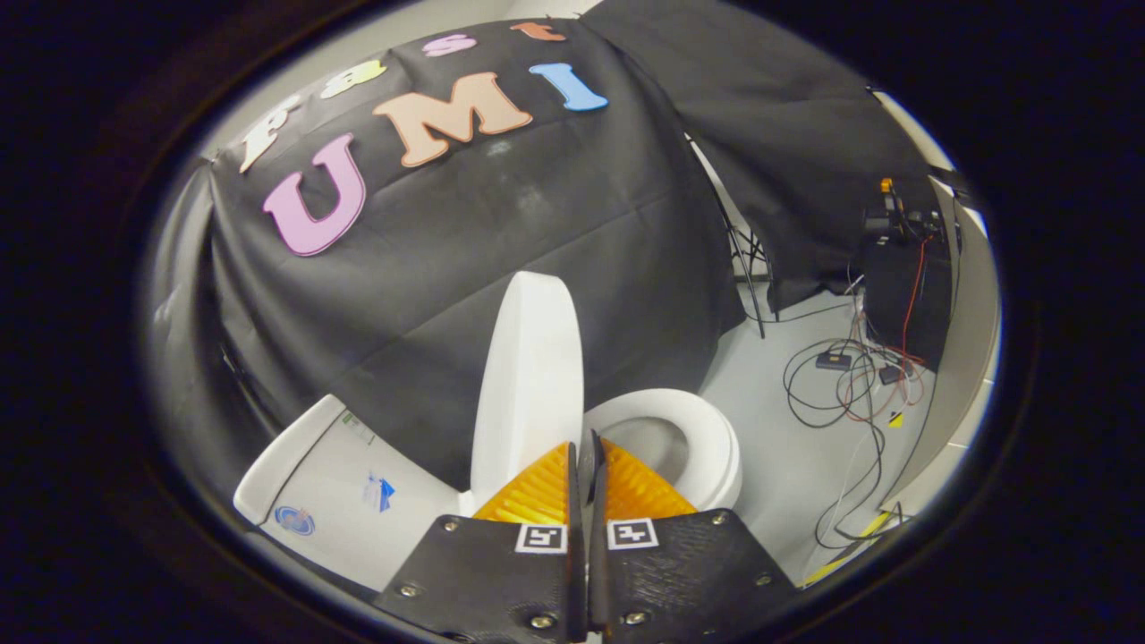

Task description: Open the toilet lid.

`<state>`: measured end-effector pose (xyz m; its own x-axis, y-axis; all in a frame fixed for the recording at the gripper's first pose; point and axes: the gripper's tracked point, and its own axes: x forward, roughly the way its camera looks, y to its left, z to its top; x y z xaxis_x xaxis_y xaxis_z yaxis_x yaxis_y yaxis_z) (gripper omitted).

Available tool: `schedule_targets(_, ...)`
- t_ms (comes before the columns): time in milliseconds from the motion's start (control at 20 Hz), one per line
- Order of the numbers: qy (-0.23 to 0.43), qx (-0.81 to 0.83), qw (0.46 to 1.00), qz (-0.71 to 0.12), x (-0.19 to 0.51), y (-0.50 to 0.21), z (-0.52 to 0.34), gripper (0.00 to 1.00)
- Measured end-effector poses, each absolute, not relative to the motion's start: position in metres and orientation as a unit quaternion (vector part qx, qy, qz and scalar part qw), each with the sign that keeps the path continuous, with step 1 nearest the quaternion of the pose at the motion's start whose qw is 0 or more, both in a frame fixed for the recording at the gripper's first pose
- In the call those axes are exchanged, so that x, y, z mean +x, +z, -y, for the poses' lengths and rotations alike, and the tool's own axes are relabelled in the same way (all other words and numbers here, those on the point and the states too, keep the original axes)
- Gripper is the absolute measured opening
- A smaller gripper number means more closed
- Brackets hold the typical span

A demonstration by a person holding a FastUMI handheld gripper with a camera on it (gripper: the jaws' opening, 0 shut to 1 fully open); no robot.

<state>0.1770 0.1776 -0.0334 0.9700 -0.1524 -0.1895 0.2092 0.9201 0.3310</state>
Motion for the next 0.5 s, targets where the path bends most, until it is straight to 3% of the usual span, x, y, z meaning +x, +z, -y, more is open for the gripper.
schedule_targets(500, -0.093, 0.114, 0.987, -0.065, 0.169, -0.015, -0.211, 0.02)
